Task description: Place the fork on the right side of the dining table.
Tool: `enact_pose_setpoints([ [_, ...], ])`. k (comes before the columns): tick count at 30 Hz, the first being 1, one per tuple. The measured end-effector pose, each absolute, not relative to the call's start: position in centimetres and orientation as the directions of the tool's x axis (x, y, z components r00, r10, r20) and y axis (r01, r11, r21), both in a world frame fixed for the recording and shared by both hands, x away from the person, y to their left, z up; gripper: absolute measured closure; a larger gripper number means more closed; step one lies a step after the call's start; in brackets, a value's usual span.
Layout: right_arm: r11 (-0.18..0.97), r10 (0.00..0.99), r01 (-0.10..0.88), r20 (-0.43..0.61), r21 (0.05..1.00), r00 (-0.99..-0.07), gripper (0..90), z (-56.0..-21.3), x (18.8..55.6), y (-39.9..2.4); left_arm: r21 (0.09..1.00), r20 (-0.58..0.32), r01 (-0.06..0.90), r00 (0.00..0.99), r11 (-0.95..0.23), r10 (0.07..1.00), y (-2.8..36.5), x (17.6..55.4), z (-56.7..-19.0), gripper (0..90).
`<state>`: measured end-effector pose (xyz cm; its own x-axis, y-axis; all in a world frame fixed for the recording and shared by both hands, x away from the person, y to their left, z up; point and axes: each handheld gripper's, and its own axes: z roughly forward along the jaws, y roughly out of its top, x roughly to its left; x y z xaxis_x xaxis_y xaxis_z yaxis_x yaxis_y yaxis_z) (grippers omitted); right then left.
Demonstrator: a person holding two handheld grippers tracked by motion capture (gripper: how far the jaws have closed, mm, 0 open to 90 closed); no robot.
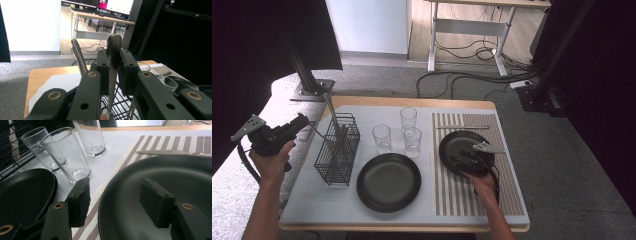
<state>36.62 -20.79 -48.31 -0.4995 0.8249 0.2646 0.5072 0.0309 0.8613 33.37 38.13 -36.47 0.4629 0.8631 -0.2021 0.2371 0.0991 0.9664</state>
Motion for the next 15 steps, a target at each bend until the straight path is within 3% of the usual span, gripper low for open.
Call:
enact_pose_setpoints([
  [15, 0.028, 0.826, 0.508, 0.267, 0.861, -0.497, 41.3, -48.33, 36.65, -20.90, 0.969, -0.199, 0.228, 0.471, 0.100, 0.859, 37.82, 33.10, -36.08, 79.8],
])
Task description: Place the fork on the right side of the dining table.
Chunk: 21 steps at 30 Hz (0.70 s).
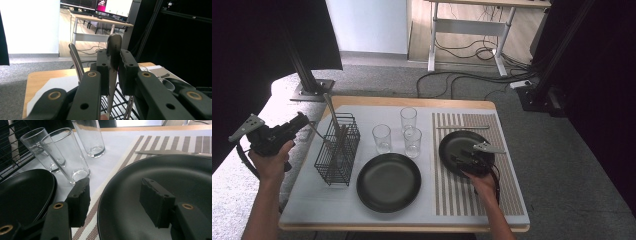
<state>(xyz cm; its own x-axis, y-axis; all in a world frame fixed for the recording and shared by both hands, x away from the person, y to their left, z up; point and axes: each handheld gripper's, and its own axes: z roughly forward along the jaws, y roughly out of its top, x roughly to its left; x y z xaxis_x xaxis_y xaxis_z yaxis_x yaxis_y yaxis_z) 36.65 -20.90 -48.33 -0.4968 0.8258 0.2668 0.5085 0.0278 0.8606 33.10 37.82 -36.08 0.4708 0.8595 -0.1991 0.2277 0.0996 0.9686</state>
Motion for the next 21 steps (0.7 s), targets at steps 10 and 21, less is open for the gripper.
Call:
enact_pose_setpoints([
  [10, 0.027, 0.827, 0.510, 0.267, 0.860, -0.495, 41.3, -48.35, 36.68, -20.93, 0.969, -0.197, 0.230, 0.484, 0.093, 0.853, 37.61, 33.08, -36.14, 79.9],
  [21, 0.017, 0.829, 0.512, 0.274, 0.859, -0.488, 41.4, -48.48, 36.72, -21.19, 0.972, -0.194, 0.211, 0.491, 0.100, 0.849, 37.65, 32.57, -35.61, 79.9],
])
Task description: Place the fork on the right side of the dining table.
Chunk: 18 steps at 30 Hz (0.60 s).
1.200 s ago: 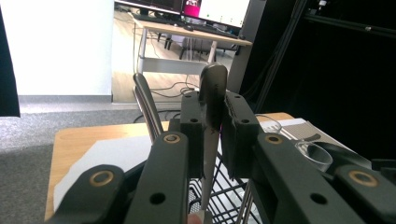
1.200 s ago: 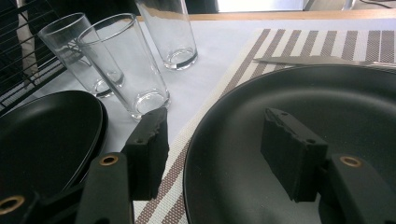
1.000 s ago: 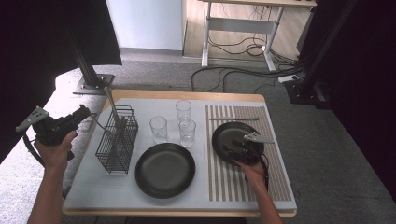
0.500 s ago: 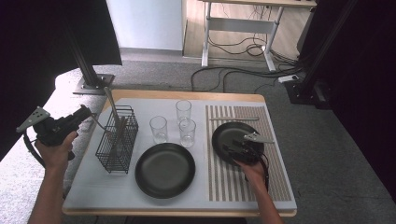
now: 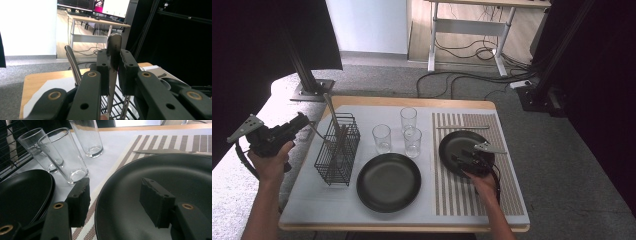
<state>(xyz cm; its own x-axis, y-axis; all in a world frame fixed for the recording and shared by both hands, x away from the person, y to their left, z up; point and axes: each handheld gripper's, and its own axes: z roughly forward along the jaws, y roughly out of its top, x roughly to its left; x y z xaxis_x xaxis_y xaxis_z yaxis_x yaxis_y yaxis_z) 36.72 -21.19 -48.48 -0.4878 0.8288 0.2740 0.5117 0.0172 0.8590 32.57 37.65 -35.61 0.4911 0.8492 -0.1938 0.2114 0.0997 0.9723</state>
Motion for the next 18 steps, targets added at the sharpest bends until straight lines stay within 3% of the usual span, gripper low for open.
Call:
enact_pose_setpoints([
  [18, 0.011, 0.827, 0.505, 0.276, 0.863, -0.490, 41.5, -48.3, 36.6, -21.1, 0.975, -0.196, 0.194, 0.541, 0.105, 0.818, 36.8, 31.3, -33.8, 79.9],
])
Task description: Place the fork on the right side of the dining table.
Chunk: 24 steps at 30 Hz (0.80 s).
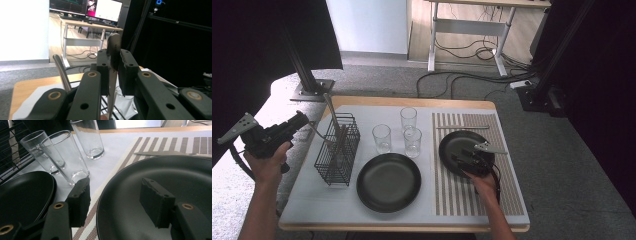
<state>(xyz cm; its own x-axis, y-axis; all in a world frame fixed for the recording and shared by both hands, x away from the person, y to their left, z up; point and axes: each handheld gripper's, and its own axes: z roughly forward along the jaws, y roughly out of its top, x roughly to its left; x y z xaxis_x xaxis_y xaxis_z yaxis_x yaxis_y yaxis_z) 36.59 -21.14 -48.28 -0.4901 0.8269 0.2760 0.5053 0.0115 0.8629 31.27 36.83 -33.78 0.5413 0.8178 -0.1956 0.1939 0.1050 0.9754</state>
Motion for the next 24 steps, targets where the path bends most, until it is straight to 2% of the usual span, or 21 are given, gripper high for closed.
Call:
enact_pose_setpoints([
  [24, 0.013, 0.828, 0.513, 0.279, 0.858, -0.487, 41.4, -48.6, 36.8, -21.1, 0.977, -0.195, 0.189, 0.616, 0.096, 0.763, 35.0, 30.3, -32.1, 79.8],
])
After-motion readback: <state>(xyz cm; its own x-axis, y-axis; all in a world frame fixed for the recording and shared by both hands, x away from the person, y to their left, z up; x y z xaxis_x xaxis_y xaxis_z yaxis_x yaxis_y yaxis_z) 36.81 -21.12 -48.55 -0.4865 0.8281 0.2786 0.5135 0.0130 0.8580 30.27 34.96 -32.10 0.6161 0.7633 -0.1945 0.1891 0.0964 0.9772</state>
